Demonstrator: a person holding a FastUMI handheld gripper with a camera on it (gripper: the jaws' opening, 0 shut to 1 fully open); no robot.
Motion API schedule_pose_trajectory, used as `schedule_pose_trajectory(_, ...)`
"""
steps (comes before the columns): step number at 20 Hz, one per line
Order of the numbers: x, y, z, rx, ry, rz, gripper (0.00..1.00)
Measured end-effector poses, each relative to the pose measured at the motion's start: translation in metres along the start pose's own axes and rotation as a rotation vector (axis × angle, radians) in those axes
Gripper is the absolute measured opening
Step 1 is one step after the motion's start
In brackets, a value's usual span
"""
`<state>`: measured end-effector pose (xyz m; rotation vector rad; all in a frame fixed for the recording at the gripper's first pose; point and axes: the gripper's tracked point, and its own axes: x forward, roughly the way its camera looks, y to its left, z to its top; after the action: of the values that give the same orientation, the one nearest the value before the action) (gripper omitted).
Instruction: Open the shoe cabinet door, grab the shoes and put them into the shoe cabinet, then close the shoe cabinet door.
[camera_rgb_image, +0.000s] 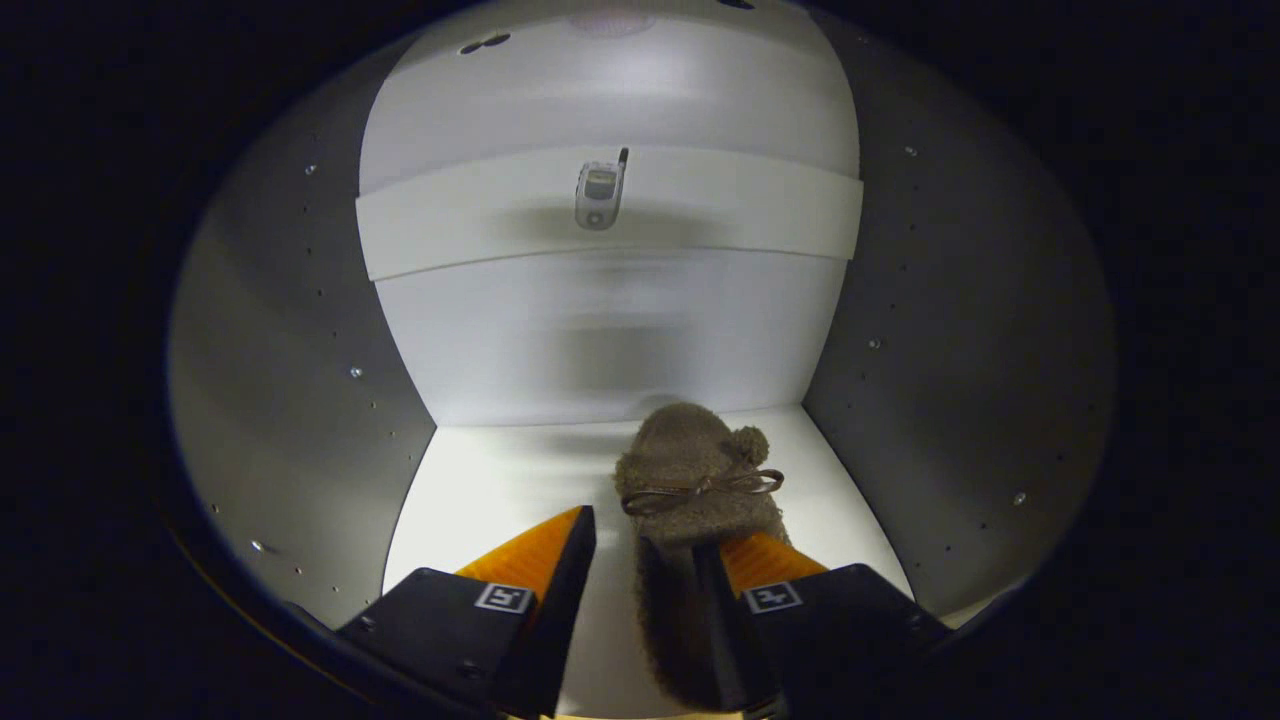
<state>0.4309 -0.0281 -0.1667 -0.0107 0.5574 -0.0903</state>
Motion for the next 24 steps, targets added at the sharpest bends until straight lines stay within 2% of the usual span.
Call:
schedule_pose_trajectory(3, -0.015, -0.002, -0.002, -0.013, -0.012, -0.01, 0.71)
schedule_pose_trajectory(4, -0.024, -0.002, -0.002, -0.015, -0.024, -0.01, 0.72)
schedule_pose_trajectory(5, -0.034, 0.0, 0.002, -0.012, -0.047, -0.004, 0.78)
schedule_pose_trajectory(7, -0.06, 0.002, 0.013, -0.011, -0.112, -0.003, 0.96)
schedule_pose_trajectory(8, -0.073, 0.004, 0.015, -0.016, -0.137, -0.002, 1.0)
schedule_pose_trajectory(16, -0.212, 0.001, 0.022, -0.046, -0.333, -0.001, 0.99)
schedule_pose_trajectory(24, -0.338, -0.04, -0.022, -0.03, -0.407, -0.016, 0.98)
